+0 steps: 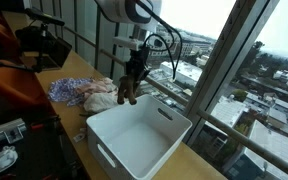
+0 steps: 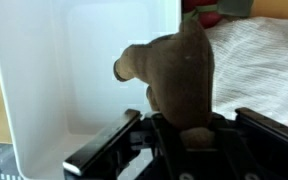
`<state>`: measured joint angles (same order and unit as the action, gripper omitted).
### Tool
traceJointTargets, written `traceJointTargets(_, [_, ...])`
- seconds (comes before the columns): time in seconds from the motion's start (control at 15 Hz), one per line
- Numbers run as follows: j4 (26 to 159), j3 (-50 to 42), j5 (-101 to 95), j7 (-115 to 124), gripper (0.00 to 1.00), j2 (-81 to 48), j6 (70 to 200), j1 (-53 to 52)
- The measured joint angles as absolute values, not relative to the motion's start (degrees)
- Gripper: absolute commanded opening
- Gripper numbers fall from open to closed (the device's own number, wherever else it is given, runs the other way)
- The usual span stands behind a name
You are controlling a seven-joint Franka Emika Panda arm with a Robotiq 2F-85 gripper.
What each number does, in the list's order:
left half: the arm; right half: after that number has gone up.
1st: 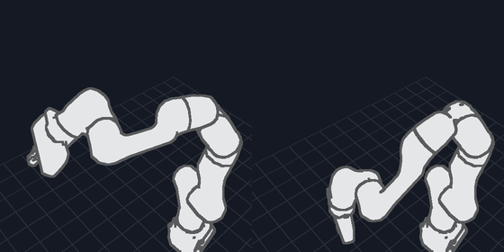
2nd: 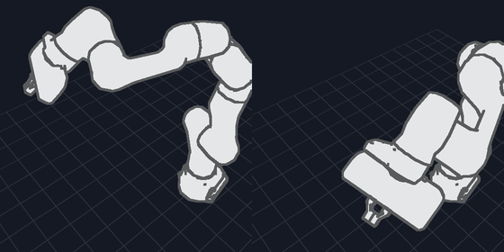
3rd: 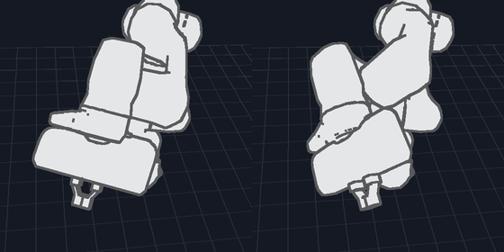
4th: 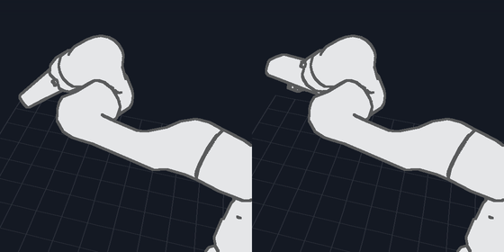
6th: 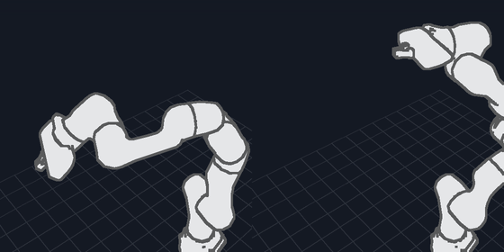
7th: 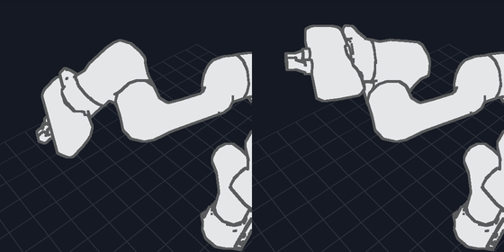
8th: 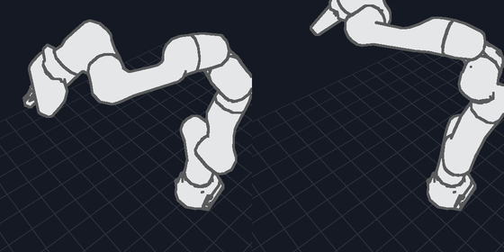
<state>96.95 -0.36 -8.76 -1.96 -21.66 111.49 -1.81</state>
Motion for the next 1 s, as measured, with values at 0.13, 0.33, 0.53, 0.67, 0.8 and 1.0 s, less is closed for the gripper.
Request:
traceJointTargets(0.13, [97.0, -1.0, -9.6, -1.5, 0.04, -24.9, 113.4, -1.6])
traceJointTargets(0.33, [96.4, -1.9, -10.6, -0.4, 0.04, -29.6, 115.8, -1.6])
traceJointTargets(0.53, [95.3, -2.8, -10.8, 0.3, 0.04, -33.3, 116.3, -1.6])
traceJointTargets(0.67, [94.1, -3.6, -10.8, 0.3, 0.40, -35.1, 116.3, -1.4])
traceJointTargets(0.8, [92.7, -4.2, -10.8, 0.4, 0.48, -36.7, 116.3, -1.0])
traceJointTargets(1.0, [90.9, -4.3, -10.8, 0.4, 0.69, -37.9, 116.0, -0.4])
